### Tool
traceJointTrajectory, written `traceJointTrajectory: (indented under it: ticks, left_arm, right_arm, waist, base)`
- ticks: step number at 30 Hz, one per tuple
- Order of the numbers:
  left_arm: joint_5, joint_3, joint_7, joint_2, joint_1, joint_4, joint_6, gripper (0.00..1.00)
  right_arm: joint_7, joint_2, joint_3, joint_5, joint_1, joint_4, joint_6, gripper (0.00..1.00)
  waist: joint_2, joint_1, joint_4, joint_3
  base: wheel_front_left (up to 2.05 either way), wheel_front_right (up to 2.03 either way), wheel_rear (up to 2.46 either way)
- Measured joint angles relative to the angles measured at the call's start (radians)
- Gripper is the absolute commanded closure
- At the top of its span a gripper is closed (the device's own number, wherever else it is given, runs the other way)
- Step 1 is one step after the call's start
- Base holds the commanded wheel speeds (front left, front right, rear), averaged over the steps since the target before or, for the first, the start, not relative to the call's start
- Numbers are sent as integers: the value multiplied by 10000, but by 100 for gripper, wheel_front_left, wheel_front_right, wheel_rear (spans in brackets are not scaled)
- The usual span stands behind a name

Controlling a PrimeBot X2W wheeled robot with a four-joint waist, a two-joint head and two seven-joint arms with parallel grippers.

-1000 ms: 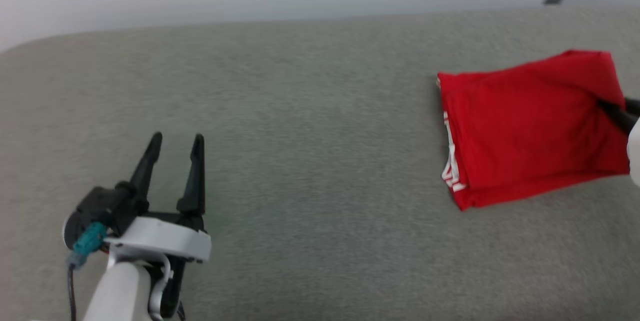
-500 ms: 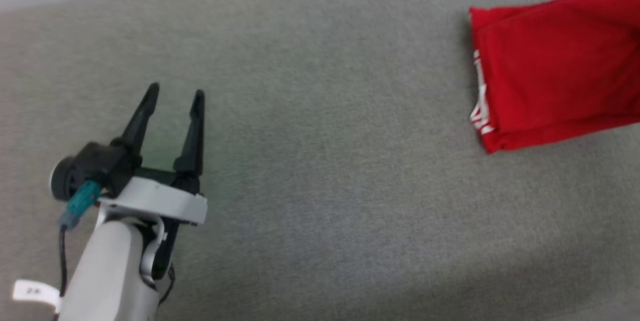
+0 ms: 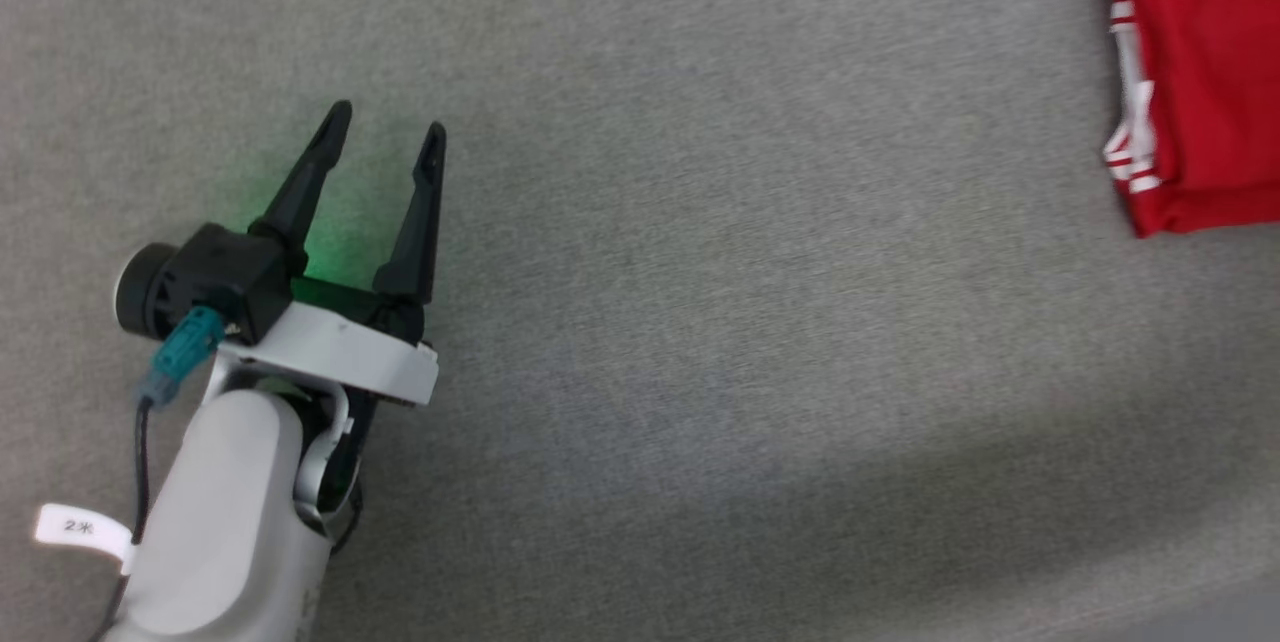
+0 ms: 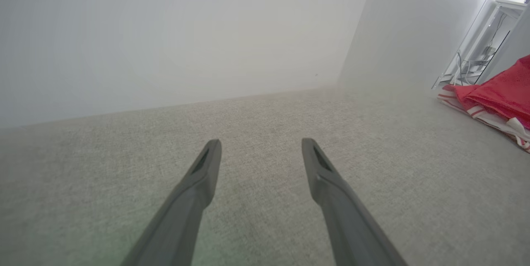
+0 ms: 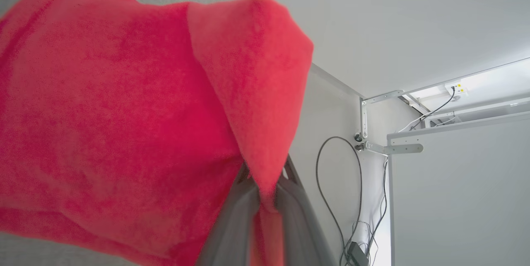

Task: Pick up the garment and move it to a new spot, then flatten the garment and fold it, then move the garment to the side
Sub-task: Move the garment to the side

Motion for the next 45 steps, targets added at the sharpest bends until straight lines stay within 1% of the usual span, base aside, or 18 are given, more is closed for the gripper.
traceJointTrajectory:
  ticks: [7,14,18,21,22,24,26,27,30,31,32,39,42,45]
  left_arm:
    - [-79,-265,13,-6,-272,8,-2,0]
    - [-140,-385,21,-12,-407,-31,-29,0]
    - [-219,-391,-12,-33,-430,-23,-27,0]
    - [-232,-405,-50,-46,-430,4,-19,0]
    - [-240,-405,-54,-46,-427,17,-12,0]
    - [-268,-395,-65,-48,-408,46,13,0]
    - [-291,-389,-82,-48,-341,71,17,0]
    - [-297,-389,-88,-42,-298,92,19,0]
    - [-313,-391,-98,-48,-216,153,46,0]
    - [-330,-393,-105,-56,-194,176,63,0]
    - [-351,-393,-115,-67,-165,182,65,0]
    - [-456,-351,-180,-130,105,301,104,0]
    - [-491,-303,-194,-148,300,382,109,0]
    - [-550,-186,-224,-159,541,476,136,0]
  right_arm:
    - [-608,445,-13,-1131,-356,1703,0,100]
    - [-1141,1317,-604,-1745,-487,3379,0,100]
    - [-1160,1670,-970,-1900,-597,4092,-2,100]
    - [-1300,1831,-1271,-2077,-751,4541,0,79]
    - [-1371,1864,-1381,-2220,-809,4679,0,77]
    - [-1490,1941,-1609,-2313,-911,4955,0,69]
    - [-1616,1987,-1760,-2491,-972,5147,0,55]
    - [-1661,2008,-1854,-2545,-1015,5279,0,50]
    - [-1824,2042,-2088,-2773,-1072,5561,0,9]
    - [-1856,2046,-2169,-2807,-1113,5683,0,2]
    - [-1919,2038,-2251,-2851,-1145,5768,0,0]
    - [-2516,1893,-2911,-3208,-1174,6291,0,0]
    - [-2982,2000,-3104,-3179,-1085,6355,0,0]
    - [-3400,2263,-3289,-2987,-790,6410,0,0]
  waist:
    - [0,0,474,314]
    - [0,0,975,601]
    - [0,0,1180,700]
    - [0,0,1265,706]
    - [0,0,1278,688]
    - [0,0,1290,634]
    - [0,0,1288,556]
    - [0,0,1286,512]
    - [0,0,1286,360]
    - [0,0,1289,304]
    - [0,0,1295,245]
    - [0,0,1392,-237]
    - [0,0,1457,-493]
    - [0,0,1531,-789]
  base:
    - [0,0,0]
    - [0,0,0]
    - [0,0,0]
    - [0,0,0]
    - [0,0,0]
    - [0,0,0]
    - [0,0,0]
    - [0,0,0]
    - [0,0,0]
    - [0,0,0]
    - [0,0,0]
    - [0,0,0]
    - [0,0,0]
    - [0,0,0]
